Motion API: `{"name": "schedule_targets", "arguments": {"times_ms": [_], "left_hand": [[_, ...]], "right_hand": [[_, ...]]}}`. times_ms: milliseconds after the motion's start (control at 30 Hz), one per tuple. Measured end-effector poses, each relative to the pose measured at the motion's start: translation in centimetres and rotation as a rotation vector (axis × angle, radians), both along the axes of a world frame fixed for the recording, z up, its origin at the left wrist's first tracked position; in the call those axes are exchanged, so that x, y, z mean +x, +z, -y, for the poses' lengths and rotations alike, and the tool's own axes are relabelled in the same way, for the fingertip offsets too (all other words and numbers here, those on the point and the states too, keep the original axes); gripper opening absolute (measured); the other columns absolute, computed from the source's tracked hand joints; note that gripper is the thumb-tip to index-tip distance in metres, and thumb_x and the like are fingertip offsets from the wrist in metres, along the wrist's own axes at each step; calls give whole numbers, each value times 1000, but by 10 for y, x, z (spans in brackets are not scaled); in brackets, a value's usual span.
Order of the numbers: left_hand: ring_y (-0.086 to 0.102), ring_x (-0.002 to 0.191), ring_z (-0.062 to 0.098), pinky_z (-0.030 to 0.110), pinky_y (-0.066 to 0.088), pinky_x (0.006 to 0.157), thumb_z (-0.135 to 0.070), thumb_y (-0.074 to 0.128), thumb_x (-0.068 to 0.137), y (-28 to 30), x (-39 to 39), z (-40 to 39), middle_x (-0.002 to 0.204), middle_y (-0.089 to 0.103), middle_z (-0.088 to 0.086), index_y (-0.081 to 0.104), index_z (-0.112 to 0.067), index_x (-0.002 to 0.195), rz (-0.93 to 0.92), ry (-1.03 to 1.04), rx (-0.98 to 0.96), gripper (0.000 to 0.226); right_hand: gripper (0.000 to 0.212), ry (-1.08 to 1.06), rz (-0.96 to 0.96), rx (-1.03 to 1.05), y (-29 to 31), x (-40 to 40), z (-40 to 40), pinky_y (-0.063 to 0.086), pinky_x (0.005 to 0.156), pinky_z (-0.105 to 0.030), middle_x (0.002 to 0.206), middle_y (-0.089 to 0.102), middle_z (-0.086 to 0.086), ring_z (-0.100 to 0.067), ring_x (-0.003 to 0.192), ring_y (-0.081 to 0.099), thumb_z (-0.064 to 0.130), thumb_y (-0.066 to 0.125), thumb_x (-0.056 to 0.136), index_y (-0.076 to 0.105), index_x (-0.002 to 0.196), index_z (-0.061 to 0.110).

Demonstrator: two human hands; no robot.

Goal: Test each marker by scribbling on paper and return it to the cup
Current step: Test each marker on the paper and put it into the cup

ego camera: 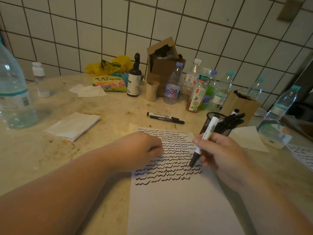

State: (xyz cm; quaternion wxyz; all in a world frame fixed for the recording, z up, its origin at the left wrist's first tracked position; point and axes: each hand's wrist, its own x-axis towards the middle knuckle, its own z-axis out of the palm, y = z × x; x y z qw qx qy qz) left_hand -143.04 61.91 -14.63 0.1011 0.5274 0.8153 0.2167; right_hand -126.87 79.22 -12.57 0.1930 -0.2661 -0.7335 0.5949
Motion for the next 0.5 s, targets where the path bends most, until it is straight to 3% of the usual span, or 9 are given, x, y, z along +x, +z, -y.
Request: {"name": "schedule_targets", "arguments": {"times_ms": [133,200,367,500], "left_hand": [[59,94,1,25,50,84,-44,42,104,1,3,-2,101,68,-16,69,-33,107,37,-1,8,29],[60,93,2,27,51,85,-48,42,102,2,5,-1,99,68,-16,69,-32,106,35,-8,18,32],[59,87,-2,22,52,77,-56,54,94,6,11,1,96,66,-18,69,-36,112,19,-63,49,30],[57,85,2,17,47,73,-50,59,94,4,17,-2,96,67,-14,70,-32,112,-49,-134,96,27]], "right_hand": [[27,45,-65,-213,-16,8,4,38,46,-31,56,50,-4,-18,48,49,25,77,72,71,89,5],[24,84,-103,-236,-18,9,7,39,45,-31,59,55,-8,-19,49,51,27,74,71,76,83,6],[27,173,-181,-245,-19,8,15,47,58,-34,70,69,-16,-22,60,62,31,66,78,80,85,9],[23,215,-208,-206,-21,7,19,53,66,-34,77,73,-20,-22,66,68,28,67,78,80,88,11]]}}
